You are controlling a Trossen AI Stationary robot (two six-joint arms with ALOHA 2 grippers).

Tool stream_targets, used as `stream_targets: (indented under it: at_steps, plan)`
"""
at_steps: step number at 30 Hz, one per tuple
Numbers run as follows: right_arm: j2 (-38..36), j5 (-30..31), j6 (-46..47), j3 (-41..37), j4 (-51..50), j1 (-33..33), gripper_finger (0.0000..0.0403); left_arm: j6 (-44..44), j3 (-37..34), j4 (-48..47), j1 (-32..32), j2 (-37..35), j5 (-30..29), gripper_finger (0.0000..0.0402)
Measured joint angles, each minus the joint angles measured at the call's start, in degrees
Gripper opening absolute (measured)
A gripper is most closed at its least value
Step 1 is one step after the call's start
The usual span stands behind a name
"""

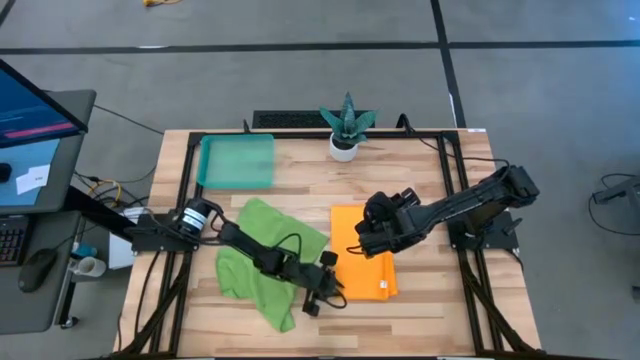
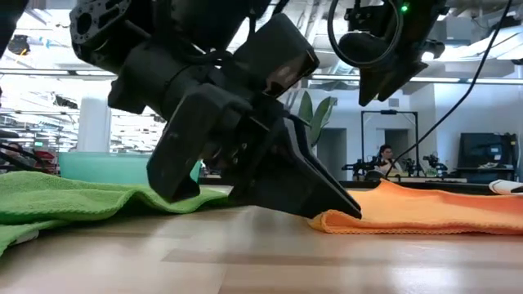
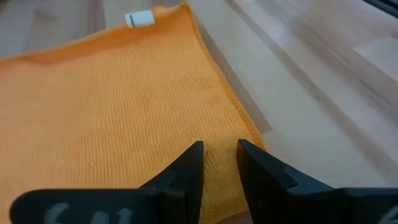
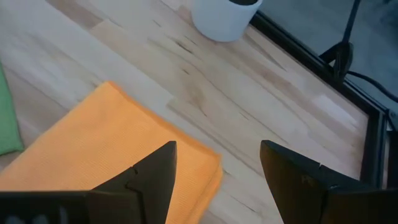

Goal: Roll microfiber towels into tight, uniform cylinder then place into a basket
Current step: Fold the yellow microfiber cloth

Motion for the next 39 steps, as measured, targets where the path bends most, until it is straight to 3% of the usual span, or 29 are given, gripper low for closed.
stream_targets:
  at_steps: [7, 15, 23, 31, 39]
  plan:
    - [0.00, -0.24, 0.00, 0.01, -1.31, 0.14, 0.0255, 2.15, -0.09, -5.81, -0.17, -3.14, -3.37, 0.0091]
    - [-0.04, -4.47, 0.44, -3.24, -2.28, 1.25, 0.0255, 5.77, -0.49, -22.36, -3.10, -15.07, -24.51, 0.0091]
    - [-0.03, -9.80, 0.44, -6.46, -0.61, 0.51, 0.0255, 1.29, -8.05, -30.60, -4.63, -26.59, -38.35, 0.0091]
    - [-0.02, -15.67, -11.09, -8.90, 14.11, -3.23, 0.0255, -4.42, -14.15, -30.45, -2.75, -33.73, -37.79, 0.0091]
    - [-0.02, -18.05, -15.91, -10.41, 21.39, -7.42, 0.0255, 0.28, -13.68, -27.16, 2.00, -33.97, -31.33, 0.0091]
